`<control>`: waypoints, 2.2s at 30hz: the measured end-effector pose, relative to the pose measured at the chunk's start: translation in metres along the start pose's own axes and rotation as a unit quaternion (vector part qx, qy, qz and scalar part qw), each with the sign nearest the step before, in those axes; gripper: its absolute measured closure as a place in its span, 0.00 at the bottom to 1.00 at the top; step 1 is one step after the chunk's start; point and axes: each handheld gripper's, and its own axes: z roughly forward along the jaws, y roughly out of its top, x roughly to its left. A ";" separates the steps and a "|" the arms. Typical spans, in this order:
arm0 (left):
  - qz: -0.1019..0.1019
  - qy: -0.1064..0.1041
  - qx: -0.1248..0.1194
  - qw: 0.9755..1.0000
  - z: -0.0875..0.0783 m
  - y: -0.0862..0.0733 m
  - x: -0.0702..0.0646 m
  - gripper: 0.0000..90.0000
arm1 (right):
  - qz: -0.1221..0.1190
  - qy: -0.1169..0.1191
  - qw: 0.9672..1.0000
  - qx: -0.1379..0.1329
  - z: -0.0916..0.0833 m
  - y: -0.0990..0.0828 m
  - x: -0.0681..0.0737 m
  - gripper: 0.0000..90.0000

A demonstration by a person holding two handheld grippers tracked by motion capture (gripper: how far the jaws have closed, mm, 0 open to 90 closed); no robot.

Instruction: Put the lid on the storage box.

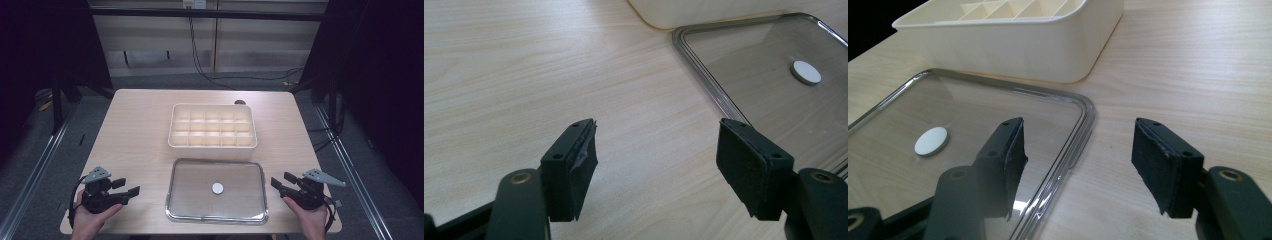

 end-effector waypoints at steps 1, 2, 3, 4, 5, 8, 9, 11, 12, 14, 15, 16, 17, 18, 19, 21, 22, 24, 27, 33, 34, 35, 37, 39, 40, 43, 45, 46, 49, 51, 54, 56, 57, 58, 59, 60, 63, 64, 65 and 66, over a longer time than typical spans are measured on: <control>-0.001 -0.001 0.003 1.000 0.000 0.000 0.001 0.36 | 0.001 0.000 1.000 0.003 0.001 0.000 0.000 0.42; -0.001 -0.001 0.004 1.000 0.000 0.000 0.001 0.36 | 0.003 -0.001 1.000 0.006 0.001 0.001 0.001 0.42; -0.002 -0.002 0.006 1.000 0.000 0.000 0.001 0.35 | 0.006 0.001 1.000 0.011 0.001 0.001 0.002 0.44; -0.003 -0.005 0.005 1.000 0.001 0.000 0.002 0.35 | 0.006 -0.002 1.000 0.013 0.000 0.002 0.002 0.44; -0.004 -0.007 0.004 1.000 0.001 0.000 0.001 0.34 | 0.005 -0.006 1.000 0.017 0.000 0.002 0.003 0.43; -0.002 -0.013 0.008 1.000 0.001 0.000 0.001 0.33 | 0.004 -0.005 1.000 0.022 -0.001 0.003 0.004 0.45; 0.007 -0.010 0.013 1.000 0.001 0.000 0.000 0.33 | 0.003 0.000 1.000 0.025 -0.001 0.003 0.005 0.45; 0.017 0.001 0.016 1.000 0.002 0.000 -0.002 0.32 | -0.001 0.001 1.000 0.029 -0.001 0.004 0.006 0.46; 0.019 -0.006 0.020 1.000 0.002 0.000 -0.005 0.32 | -0.013 0.002 0.999 0.036 -0.002 0.006 0.011 0.50; 0.023 -0.008 0.018 1.000 0.002 0.004 -0.009 0.32 | -0.026 -0.008 0.998 0.052 -0.002 0.009 0.014 0.47; 0.023 -0.014 0.018 0.999 0.002 0.007 -0.009 0.32 | -0.024 -0.010 0.998 0.051 -0.002 0.011 0.014 0.46; 0.023 -0.018 0.016 0.999 0.002 0.010 -0.011 0.32 | -0.022 -0.010 0.998 0.059 -0.003 0.014 0.014 0.46; 0.026 -0.018 0.013 0.999 0.003 0.014 -0.012 0.32 | -0.023 -0.008 0.998 0.065 -0.003 0.017 0.014 0.45; 0.029 -0.021 0.013 0.999 0.005 0.020 -0.014 0.32 | -0.026 -0.003 0.997 0.066 -0.003 0.020 0.014 0.44; 0.028 -0.024 0.011 0.999 0.007 0.023 -0.015 0.32 | -0.024 0.002 0.997 0.072 -0.003 0.024 0.013 0.41; 0.036 -0.021 0.013 0.999 0.014 0.031 -0.016 0.33 | -0.018 0.010 0.997 0.078 -0.002 0.029 0.012 0.39; 0.034 -0.022 0.014 0.999 0.018 0.035 -0.016 0.34 | -0.013 0.013 0.997 0.081 -0.002 0.031 0.010 0.39; 0.036 -0.030 0.018 0.999 0.027 0.039 -0.015 0.37 | -0.008 0.007 0.997 0.080 0.000 0.035 0.006 0.41; 0.044 -0.032 0.021 0.998 0.038 0.044 -0.015 0.46 | 0.004 -0.003 0.996 0.090 0.008 0.038 -0.001 0.41; 0.031 -0.040 0.042 0.998 0.055 0.043 -0.011 0.51 | 0.010 0.011 0.993 0.113 0.026 0.042 -0.006 0.44; 0.033 -0.041 0.047 0.998 0.057 0.042 -0.011 0.52 | 0.010 0.013 0.993 0.114 0.029 0.041 -0.007 0.45; 0.037 -0.045 0.053 0.997 0.060 0.039 -0.012 0.53 | 0.013 0.011 0.993 0.117 0.031 0.040 -0.007 0.46; 0.043 -0.048 0.069 0.996 0.063 0.034 -0.014 0.53 | 0.011 0.016 0.992 0.121 0.036 0.036 -0.008 0.47; 0.044 -0.052 0.075 0.995 0.066 0.031 -0.017 0.54 | 0.015 0.016 0.992 0.121 0.039 0.032 -0.009 0.48; 0.049 -0.049 0.079 0.994 0.067 0.031 -0.018 0.54 | 0.019 0.018 0.992 0.123 0.041 0.030 -0.009 0.49; 0.055 -0.062 0.082 0.993 0.070 0.030 -0.024 0.53 | 0.018 0.018 0.991 0.133 0.045 0.024 -0.009 0.49; 0.067 -0.065 0.091 0.992 0.071 0.029 -0.029 0.53 | 0.018 0.017 0.991 0.134 0.047 0.022 -0.009 0.49; 0.067 -0.065 0.091 0.992 0.071 0.029 -0.029 0.54 | 0.018 0.017 0.991 0.134 0.047 0.022 -0.009 0.49; 0.082 -0.070 0.100 0.989 0.073 0.026 -0.037 0.58 | 0.019 0.021 0.990 0.137 0.051 0.017 -0.008 0.50; 0.086 -0.073 0.099 0.989 0.075 0.025 -0.041 0.59 | 0.015 0.019 0.989 0.144 0.054 0.014 -0.005 0.51; 0.093 -0.081 0.112 0.986 0.080 0.022 -0.044 0.58 | 0.014 0.015 0.989 0.148 0.056 0.013 -0.003 0.51; 0.108 -0.084 0.128 0.982 0.080 0.023 -0.045 0.58 | 0.012 0.012 0.989 0.149 0.058 0.012 -0.002 0.51; 0.097 -0.084 0.117 0.985 0.082 0.021 -0.047 0.58 | 0.009 0.010 0.989 0.149 0.058 0.012 -0.002 0.51; 0.099 -0.086 0.120 0.984 0.082 0.022 -0.046 0.57 | 0.007 0.009 0.989 0.150 0.059 0.011 -0.002 0.52; 0.092 -0.088 0.116 0.985 0.081 0.022 -0.047 0.56 | 0.009 0.008 0.988 0.156 0.059 0.011 -0.001 0.51; 0.089 -0.091 0.110 0.986 0.081 0.022 -0.047 0.55 | 0.001 0.005 0.988 0.157 0.061 0.010 0.000 0.51; 0.082 -0.097 0.113 0.985 0.081 0.022 -0.047 0.54 | -0.009 0.002 0.987 0.158 0.062 0.009 0.002 0.51; 0.082 -0.095 0.119 0.985 0.082 0.021 -0.048 0.55 | -0.008 0.000 0.987 0.159 0.062 0.009 0.002 0.51; 0.083 -0.097 0.123 0.984 0.083 0.020 -0.048 0.56 | -0.010 -0.002 0.988 0.157 0.062 0.008 0.003 0.51; 0.087 -0.096 0.120 0.984 0.083 0.020 -0.049 0.56 | -0.015 -0.002 0.988 0.154 0.063 0.008 0.004 0.51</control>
